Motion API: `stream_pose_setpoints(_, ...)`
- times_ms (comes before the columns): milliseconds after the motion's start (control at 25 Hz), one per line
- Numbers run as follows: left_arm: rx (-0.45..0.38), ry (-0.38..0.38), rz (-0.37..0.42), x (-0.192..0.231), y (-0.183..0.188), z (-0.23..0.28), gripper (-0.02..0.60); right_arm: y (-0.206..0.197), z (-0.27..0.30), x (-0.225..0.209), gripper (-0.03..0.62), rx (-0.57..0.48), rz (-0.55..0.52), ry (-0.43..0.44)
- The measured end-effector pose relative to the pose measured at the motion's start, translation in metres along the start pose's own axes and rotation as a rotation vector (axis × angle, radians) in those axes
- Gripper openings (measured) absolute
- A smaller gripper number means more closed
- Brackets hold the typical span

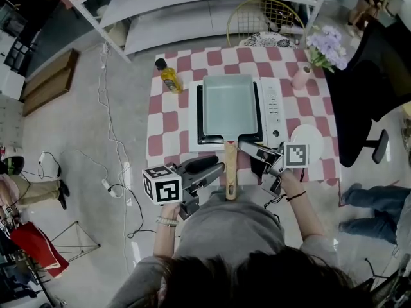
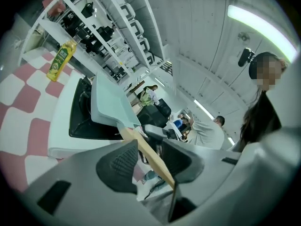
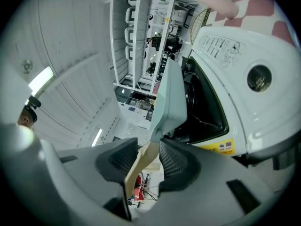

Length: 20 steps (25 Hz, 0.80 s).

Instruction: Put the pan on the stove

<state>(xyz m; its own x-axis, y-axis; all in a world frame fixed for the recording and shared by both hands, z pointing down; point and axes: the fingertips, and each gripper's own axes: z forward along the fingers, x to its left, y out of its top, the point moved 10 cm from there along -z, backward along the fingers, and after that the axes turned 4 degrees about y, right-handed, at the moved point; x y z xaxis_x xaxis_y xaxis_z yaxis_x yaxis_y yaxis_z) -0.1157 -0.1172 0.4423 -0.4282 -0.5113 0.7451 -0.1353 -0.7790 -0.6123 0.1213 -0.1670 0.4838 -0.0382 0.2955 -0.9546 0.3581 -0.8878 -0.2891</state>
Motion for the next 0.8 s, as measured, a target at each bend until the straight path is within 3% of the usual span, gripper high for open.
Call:
stream_pose_setpoints(280,-0.043,0.036,0.062,-0.005,0.007,-0.005,0.131,0.003,-0.005,0.012,0.09,-0.011,-0.058,0.0)
stream_pose_setpoints(480,-0.057,0.087,0.147,-0.012,0.012,-0.01,0.074,0.01,-0.01,0.021,0.057,-0.004,-0.164,-0.045)
stream_pose_setpoints(800,-0.087,0.1,0.217,-0.022,0.023,-0.015,0.049,0.022,-0.016,0.036,0.028,-0.008,-0.343,-0.123)
